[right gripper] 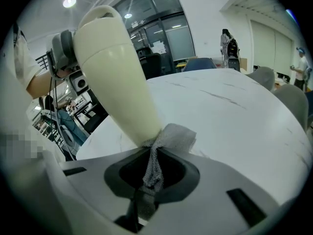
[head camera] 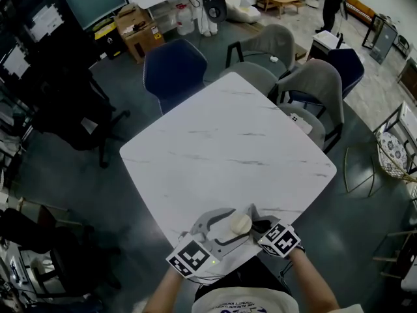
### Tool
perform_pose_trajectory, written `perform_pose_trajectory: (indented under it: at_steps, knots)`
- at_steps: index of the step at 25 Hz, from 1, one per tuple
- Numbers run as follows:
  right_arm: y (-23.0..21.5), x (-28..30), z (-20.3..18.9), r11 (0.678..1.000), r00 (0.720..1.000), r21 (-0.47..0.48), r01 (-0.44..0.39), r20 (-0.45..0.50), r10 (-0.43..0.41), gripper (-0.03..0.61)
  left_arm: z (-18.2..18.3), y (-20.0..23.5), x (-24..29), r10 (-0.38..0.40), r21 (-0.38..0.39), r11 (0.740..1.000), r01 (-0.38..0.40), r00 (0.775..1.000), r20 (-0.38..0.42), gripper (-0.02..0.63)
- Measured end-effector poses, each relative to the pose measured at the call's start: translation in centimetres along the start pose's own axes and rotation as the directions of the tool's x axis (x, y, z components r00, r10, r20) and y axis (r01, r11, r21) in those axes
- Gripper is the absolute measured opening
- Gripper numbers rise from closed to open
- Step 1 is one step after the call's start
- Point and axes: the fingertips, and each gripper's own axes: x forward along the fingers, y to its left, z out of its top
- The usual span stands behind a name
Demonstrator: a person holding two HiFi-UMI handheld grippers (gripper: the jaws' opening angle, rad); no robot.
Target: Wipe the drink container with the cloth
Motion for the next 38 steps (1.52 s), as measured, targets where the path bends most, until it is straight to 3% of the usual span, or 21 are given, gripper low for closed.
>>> perform_pose_trajectory:
  at_steps: [6,11,15,29,38]
  knots:
    - [0.1,0.0,0.0,1.0,1.0,-0.008,0.003,-0.004,-0.003,0.046,-0.2,0.4,0.0,0.155,-0.089,0.984,-0.153,0.988,0.01,0.287]
    - [-0.1,0.0,0.0,1.0,1.0,-0.015,0.009,-0.008,-0.009,0.046,-0.3,0.6,0.0,0.279,-0.116,0.954,-0.276,0.96,0.011,0.287]
    - [-0.1,0.1,-0.2,1.0,1.0,-0.018,0.014,-0.008,-0.014,0.046,-0.7,0.3,0.3,0.322,-0.1,0.942,-0.321,0.947,-0.006,0.278]
    - [0.4,-1.1,1.1,1.0,0.999,-0.026,-0.01,0.037,0.011,0.046,-0.7,0.4,0.3,0.241,-0.055,0.969,-0.241,0.97,0.008,0.272]
    - [1.2,-3.4,3.5,0.996,0.995,-0.068,-0.05,0.087,0.056,0.046,-0.8,0.4,0.1,0.134,-0.012,0.991,-0.134,0.991,-0.006,0.272]
